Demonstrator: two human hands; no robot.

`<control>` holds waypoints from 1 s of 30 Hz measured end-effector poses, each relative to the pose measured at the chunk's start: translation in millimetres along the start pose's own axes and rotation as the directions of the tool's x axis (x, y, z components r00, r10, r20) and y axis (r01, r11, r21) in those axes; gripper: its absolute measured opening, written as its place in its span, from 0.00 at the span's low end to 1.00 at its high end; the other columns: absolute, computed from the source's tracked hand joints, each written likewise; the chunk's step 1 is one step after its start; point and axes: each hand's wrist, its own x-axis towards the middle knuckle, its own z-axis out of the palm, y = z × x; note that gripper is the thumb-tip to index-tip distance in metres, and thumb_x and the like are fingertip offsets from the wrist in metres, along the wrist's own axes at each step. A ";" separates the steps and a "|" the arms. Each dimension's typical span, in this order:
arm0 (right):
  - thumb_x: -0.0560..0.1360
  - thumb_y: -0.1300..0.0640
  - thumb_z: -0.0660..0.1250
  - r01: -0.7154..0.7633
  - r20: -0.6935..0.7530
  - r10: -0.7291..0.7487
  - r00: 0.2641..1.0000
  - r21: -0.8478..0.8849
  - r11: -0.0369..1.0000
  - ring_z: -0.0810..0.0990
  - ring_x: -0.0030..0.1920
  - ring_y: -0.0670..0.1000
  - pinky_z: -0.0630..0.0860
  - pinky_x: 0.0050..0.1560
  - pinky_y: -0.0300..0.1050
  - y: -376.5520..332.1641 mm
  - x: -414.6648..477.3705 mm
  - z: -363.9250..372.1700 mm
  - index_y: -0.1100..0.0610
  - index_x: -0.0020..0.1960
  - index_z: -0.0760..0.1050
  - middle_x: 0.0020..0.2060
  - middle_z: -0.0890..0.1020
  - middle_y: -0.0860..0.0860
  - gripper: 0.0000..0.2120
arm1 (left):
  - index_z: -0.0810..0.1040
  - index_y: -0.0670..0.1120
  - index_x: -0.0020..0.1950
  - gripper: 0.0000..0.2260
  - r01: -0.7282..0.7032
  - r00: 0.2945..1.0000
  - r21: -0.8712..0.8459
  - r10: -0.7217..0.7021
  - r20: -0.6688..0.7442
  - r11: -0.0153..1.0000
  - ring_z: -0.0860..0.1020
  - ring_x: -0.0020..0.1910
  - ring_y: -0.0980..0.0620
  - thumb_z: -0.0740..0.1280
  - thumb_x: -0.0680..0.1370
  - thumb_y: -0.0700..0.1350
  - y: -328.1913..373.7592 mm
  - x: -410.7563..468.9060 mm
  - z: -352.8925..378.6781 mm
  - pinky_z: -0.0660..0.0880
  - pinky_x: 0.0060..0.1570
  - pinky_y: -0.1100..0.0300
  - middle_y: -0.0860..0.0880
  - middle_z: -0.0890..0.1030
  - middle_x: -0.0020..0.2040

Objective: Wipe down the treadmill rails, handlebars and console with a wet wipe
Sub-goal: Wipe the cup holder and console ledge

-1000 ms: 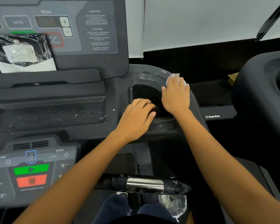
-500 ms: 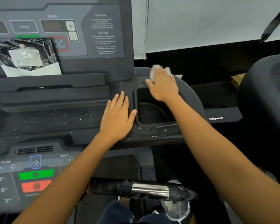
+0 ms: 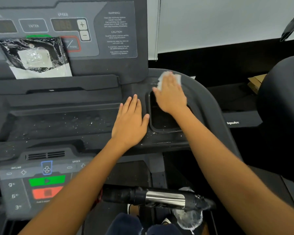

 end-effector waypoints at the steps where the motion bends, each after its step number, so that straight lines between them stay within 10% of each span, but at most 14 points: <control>1: 0.81 0.49 0.57 -0.088 -0.015 0.088 0.996 -0.015 0.996 0.52 0.77 0.57 0.57 0.75 0.54 6.6 -17.0 -1.7 0.63 0.78 0.48 0.77 0.52 0.59 0.33 | 0.52 0.41 0.78 0.28 0.001 1.000 0.010 -0.001 -0.002 1.000 0.45 0.78 0.48 0.49 0.83 0.55 0.5 -0.3 0.4 0.43 0.75 0.51 0.44 0.49 0.79; 7: 0.79 0.59 0.61 -0.080 -0.145 0.064 0.987 -0.107 0.991 0.78 0.54 0.56 0.73 0.55 0.48 -36.6 -19.3 -8.1 0.61 0.60 0.74 0.54 0.78 0.59 0.12 | 0.52 0.41 0.78 0.29 -0.006 1.000 0.023 0.006 -0.010 1.000 0.45 0.78 0.47 0.48 0.82 0.57 2.0 -1.8 0.6 0.43 0.75 0.50 0.44 0.50 0.79; 14: 0.81 0.55 0.58 0.077 -0.142 -0.078 0.987 -0.011 0.997 0.79 0.39 0.53 0.67 0.34 0.43 -43.8 -37.7 -15.8 0.58 0.54 0.78 0.39 0.78 0.53 0.11 | 0.52 0.42 0.79 0.29 -0.009 1.000 0.008 0.009 -0.010 1.000 0.46 0.78 0.48 0.50 0.82 0.57 0.9 -2.0 0.5 0.43 0.76 0.50 0.45 0.51 0.79; 24: 0.79 0.54 0.58 -0.323 -0.136 0.330 0.934 0.073 0.944 0.78 0.35 0.57 0.74 0.33 0.45 38.7 -87.2 -39.3 0.59 0.39 0.73 0.37 0.82 0.56 0.14 | 0.52 0.41 0.78 0.28 -0.010 1.000 0.010 0.010 0.019 1.000 0.45 0.78 0.48 0.48 0.83 0.56 -0.2 -3.2 -1.0 0.42 0.75 0.51 0.45 0.49 0.80; 30: 0.79 0.63 0.59 -0.287 -0.139 0.286 0.948 0.015 0.958 0.79 0.50 0.61 0.70 0.44 0.48 8.7 -78.3 -35.9 0.62 0.61 0.71 0.52 0.79 0.61 0.11 | 0.53 0.41 0.78 0.27 -0.007 1.000 -0.015 0.008 0.012 1.000 0.46 0.78 0.48 0.48 0.83 0.55 0.8 -3.5 -2.5 0.43 0.76 0.51 0.45 0.51 0.79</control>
